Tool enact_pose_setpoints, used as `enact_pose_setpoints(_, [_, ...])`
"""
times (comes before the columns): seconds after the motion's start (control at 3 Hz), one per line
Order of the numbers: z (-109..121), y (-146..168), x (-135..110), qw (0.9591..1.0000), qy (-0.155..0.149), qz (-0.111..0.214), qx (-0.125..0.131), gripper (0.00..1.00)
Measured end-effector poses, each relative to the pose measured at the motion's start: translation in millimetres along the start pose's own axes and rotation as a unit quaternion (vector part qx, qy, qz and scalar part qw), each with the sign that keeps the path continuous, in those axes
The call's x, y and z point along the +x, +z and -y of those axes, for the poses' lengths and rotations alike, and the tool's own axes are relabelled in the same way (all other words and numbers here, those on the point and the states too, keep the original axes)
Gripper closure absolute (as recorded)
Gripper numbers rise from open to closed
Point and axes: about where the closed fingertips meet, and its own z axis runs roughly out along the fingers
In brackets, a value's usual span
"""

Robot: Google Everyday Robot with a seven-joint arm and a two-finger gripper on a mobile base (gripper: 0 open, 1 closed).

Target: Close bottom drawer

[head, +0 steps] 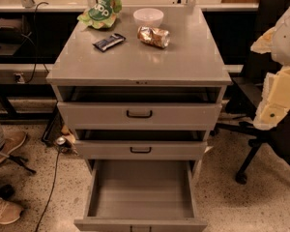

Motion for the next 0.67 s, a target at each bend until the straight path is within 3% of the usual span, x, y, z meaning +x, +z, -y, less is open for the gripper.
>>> enact_pose_setpoints(0.33, [0.0, 0.0, 0.0, 1.0, 0.0, 0.0, 0.0, 0.0])
enact_pose_setpoints(0.67, [-11.6, 36.1, 16.9, 0.9985, 0.028, -0.035, -0.032, 0.0])
